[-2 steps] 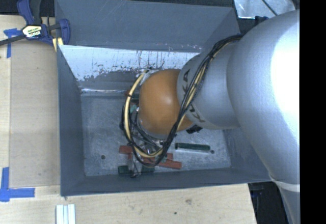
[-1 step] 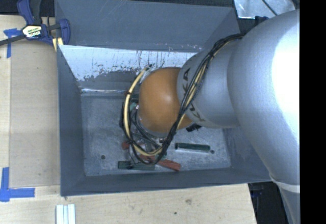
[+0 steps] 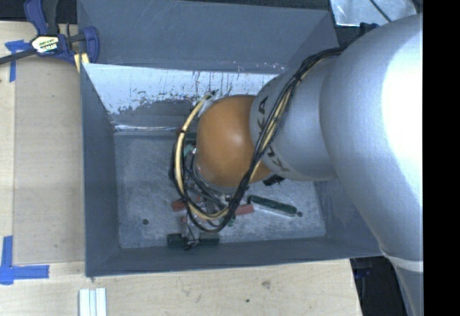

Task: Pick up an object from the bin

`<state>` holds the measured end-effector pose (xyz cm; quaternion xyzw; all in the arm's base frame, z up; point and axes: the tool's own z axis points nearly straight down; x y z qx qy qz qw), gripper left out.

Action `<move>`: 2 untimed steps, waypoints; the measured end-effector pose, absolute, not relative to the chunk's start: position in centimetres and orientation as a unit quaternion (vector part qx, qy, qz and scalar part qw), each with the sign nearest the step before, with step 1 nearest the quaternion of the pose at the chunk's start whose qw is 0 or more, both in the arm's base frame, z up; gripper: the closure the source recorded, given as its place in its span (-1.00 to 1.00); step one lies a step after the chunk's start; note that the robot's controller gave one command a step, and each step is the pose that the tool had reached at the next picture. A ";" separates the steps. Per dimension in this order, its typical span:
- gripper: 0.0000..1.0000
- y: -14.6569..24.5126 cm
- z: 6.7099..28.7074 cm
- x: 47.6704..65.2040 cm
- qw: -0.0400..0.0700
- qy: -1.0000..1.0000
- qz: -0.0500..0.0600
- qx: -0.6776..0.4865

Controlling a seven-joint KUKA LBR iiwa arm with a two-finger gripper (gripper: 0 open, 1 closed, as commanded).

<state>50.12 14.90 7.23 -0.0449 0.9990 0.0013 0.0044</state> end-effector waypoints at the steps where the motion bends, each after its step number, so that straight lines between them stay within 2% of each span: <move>1: 1.00 15.0 7.3 50.1 0.004 0.999 0.002 -0.045; 2: 1.00 13.2 12.5 49.3 0.004 0.999 0.000 -0.051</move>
Offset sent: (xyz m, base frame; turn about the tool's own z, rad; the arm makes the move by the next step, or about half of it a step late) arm 0.0000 0.0000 0.0000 0.0000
